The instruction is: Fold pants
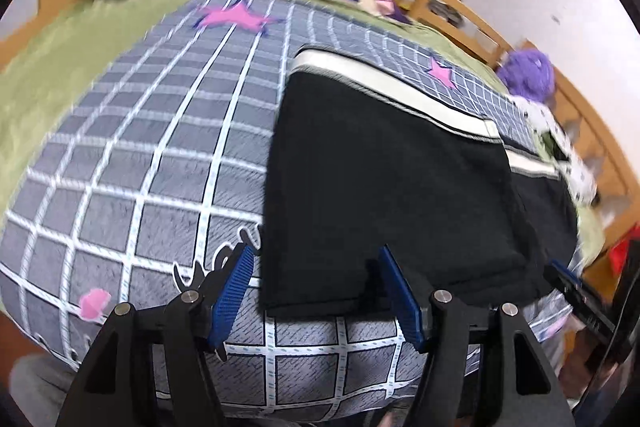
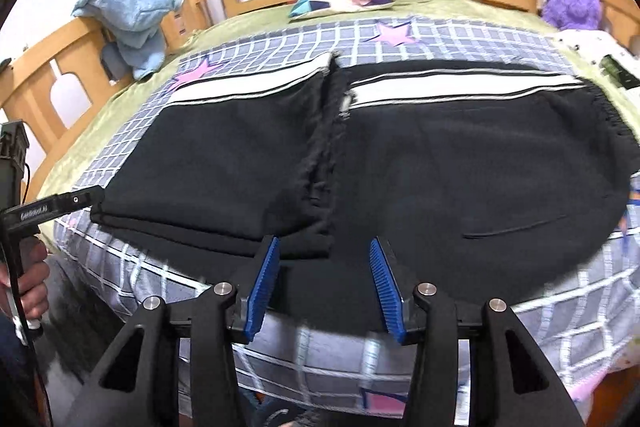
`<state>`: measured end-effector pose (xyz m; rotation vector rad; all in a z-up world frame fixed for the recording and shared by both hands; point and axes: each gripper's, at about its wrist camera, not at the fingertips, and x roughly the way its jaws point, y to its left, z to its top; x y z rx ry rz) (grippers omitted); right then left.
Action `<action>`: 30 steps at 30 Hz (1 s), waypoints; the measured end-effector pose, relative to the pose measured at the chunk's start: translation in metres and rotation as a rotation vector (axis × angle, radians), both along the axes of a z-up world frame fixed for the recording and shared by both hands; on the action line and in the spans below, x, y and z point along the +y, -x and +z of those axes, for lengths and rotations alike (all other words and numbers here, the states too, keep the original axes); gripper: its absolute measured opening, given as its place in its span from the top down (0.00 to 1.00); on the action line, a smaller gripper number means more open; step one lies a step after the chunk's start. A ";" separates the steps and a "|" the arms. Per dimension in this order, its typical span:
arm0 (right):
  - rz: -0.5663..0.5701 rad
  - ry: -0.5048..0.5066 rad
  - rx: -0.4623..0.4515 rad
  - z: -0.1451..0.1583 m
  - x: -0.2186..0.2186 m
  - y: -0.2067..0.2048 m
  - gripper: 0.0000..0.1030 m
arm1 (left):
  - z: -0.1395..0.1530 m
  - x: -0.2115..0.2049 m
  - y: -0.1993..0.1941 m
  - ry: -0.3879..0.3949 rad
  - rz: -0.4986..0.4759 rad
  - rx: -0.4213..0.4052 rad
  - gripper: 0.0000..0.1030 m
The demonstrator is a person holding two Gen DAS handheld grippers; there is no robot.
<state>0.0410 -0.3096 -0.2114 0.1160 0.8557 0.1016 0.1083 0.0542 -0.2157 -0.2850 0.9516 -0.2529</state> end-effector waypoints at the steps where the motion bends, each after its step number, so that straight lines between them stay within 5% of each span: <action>1: -0.018 0.013 -0.011 0.003 -0.005 0.004 0.54 | -0.002 0.003 -0.002 0.021 0.011 0.010 0.40; 5: -0.112 0.033 -0.040 0.017 -0.040 0.016 0.52 | 0.003 0.003 -0.010 0.018 0.031 -0.001 0.40; 9: -0.291 0.085 -0.077 0.027 -0.099 0.024 0.31 | 0.012 -0.001 -0.020 0.007 0.028 -0.023 0.40; 11: -0.397 0.087 -0.073 0.027 -0.138 0.021 0.30 | 0.014 -0.005 -0.027 -0.012 0.034 -0.028 0.40; 17: -0.594 -0.144 -0.022 0.000 -0.241 -0.001 0.30 | 0.011 -0.007 -0.050 -0.014 0.069 -0.001 0.40; 22: -0.599 -0.273 0.013 -0.029 -0.271 -0.027 0.31 | 0.002 -0.008 -0.071 0.002 0.061 0.035 0.41; 26: -0.541 -0.242 -0.019 -0.033 -0.263 -0.042 0.43 | -0.008 -0.012 -0.087 0.015 0.022 0.068 0.43; 30: -0.541 -0.235 -0.016 -0.040 -0.260 -0.058 0.45 | -0.018 -0.015 -0.103 0.040 0.002 0.085 0.45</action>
